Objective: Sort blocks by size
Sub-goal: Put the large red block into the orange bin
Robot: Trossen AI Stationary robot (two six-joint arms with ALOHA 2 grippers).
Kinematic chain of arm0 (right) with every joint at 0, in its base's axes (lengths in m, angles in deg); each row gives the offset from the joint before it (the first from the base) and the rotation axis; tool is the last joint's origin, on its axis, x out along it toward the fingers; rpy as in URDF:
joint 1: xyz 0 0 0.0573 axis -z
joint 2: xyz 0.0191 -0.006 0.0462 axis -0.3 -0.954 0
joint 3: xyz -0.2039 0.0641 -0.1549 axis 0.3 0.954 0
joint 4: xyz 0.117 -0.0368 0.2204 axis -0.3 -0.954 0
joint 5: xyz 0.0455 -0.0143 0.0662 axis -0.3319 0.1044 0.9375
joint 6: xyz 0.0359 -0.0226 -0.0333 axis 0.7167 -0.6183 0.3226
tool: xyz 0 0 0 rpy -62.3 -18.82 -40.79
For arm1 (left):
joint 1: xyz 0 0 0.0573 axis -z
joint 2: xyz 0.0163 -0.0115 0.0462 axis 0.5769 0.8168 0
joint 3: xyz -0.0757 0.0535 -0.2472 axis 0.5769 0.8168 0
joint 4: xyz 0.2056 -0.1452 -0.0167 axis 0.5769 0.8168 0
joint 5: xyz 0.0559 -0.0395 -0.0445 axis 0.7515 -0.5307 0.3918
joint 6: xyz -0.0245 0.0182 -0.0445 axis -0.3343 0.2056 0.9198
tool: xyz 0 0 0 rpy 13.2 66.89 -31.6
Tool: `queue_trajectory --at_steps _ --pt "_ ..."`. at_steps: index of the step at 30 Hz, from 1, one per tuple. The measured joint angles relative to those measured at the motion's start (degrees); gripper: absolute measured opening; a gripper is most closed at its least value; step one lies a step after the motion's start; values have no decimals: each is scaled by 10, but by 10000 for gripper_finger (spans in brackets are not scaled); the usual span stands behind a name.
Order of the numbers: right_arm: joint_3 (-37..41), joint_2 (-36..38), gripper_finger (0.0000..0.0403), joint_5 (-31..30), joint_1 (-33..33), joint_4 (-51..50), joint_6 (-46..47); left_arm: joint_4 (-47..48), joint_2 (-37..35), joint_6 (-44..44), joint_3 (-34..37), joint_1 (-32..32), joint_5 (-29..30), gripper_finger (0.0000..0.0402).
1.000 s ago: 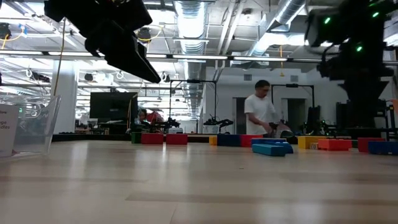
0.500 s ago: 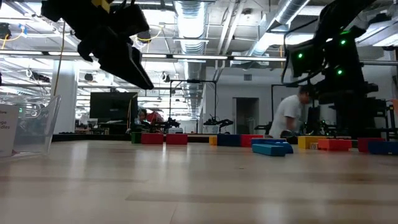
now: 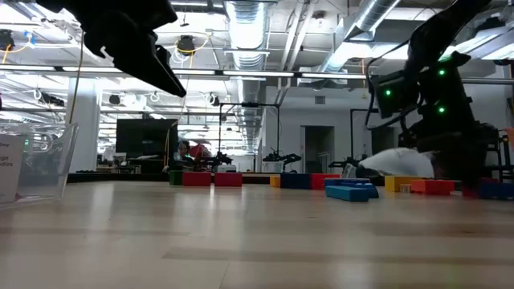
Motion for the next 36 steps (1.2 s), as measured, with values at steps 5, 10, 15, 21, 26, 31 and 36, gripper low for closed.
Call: queue_trajectory --at_steps 5,10,15,21,26,31,36 --pt "0 11 48 0 0 5 -14 6 1 4 0 0 1 184" --pt "-12 46 47 0 -14 -31 -9 16 3 6 0 0 2 184" --pt "-57 124 47 26 -87 -92 32 31 3 11 0 0 4 184" --pt "-87 243 52 97 -278 -10 110 47 3 26 0 0 10 184" --pt "-87 294 53 82 -487 97 244 52 3 36 0 0 10 184" --pt "-87 279 54 -7 -656 116 421 57 3 44 0 0 10 184" --pt "-86 217 58 -33 -752 101 564 59 3 45 0 0 10 184"
